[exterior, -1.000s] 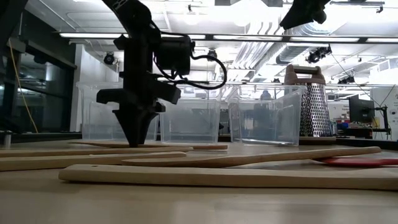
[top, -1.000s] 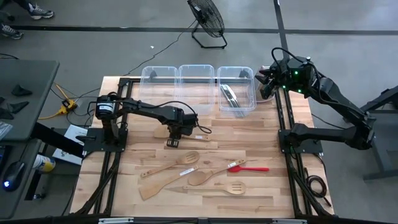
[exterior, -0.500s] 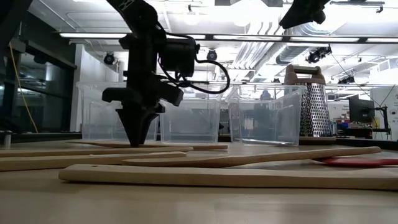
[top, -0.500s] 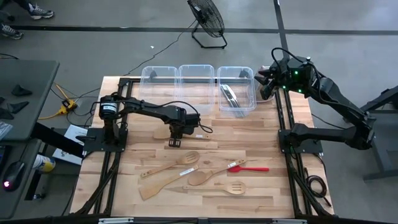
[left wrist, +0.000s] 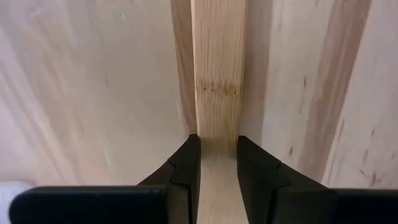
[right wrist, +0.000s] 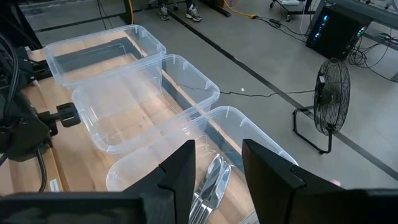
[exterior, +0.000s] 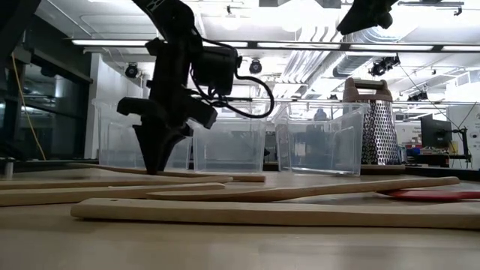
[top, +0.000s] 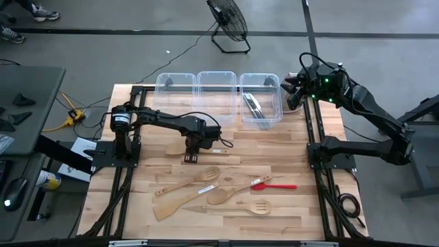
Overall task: Pick & Place Kitchen Items
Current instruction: Put the wooden solid turner into the left transparent bin
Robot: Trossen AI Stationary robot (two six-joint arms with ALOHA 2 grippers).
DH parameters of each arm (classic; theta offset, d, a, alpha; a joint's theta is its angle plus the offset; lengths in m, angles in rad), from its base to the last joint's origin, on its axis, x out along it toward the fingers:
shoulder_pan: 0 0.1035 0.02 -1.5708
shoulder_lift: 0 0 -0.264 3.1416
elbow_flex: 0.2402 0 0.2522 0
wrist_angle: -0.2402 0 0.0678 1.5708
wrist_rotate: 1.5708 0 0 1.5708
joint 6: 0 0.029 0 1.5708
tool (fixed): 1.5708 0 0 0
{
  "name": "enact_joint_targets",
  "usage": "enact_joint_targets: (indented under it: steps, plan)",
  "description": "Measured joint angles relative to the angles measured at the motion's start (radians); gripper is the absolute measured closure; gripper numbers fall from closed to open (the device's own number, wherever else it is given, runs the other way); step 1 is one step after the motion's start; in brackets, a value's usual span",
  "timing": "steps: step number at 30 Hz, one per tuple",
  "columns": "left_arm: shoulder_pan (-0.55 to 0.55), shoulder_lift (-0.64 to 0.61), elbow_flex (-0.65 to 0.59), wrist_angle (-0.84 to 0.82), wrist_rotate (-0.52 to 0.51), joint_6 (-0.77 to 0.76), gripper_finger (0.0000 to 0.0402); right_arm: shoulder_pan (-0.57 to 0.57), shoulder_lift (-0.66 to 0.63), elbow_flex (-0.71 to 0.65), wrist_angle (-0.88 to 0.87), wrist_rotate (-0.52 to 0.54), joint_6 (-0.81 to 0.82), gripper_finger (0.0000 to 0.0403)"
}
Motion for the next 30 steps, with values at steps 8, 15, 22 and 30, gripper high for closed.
enact_joint_targets:
  steps: [8, 15, 22, 30]
  plan:
    - [0.0, -0.096, 0.002, -0.016, 0.004, -0.045, 0.0327, 0.0, 0.0, 0.0, -0.001, 0.0, 0.0, 0.0278]
    - [0.0, -0.258, 0.003, -0.066, 0.0, -0.132, 0.0327, 0.0, 0.0, 0.0, 0.0, 0.0, 0.0, 0.0278]
    - [-0.017, -0.382, 0.004, -0.108, -0.018, -0.202, 0.0327, 0.0, 0.0, 0.0, 0.0, 0.0, 0.0, 0.0278]
    - [-0.071, -0.445, 0.004, -0.136, -0.041, -0.272, 0.0327, 0.0, 0.001, 0.0, 0.001, 0.006, 0.0, 0.0278]
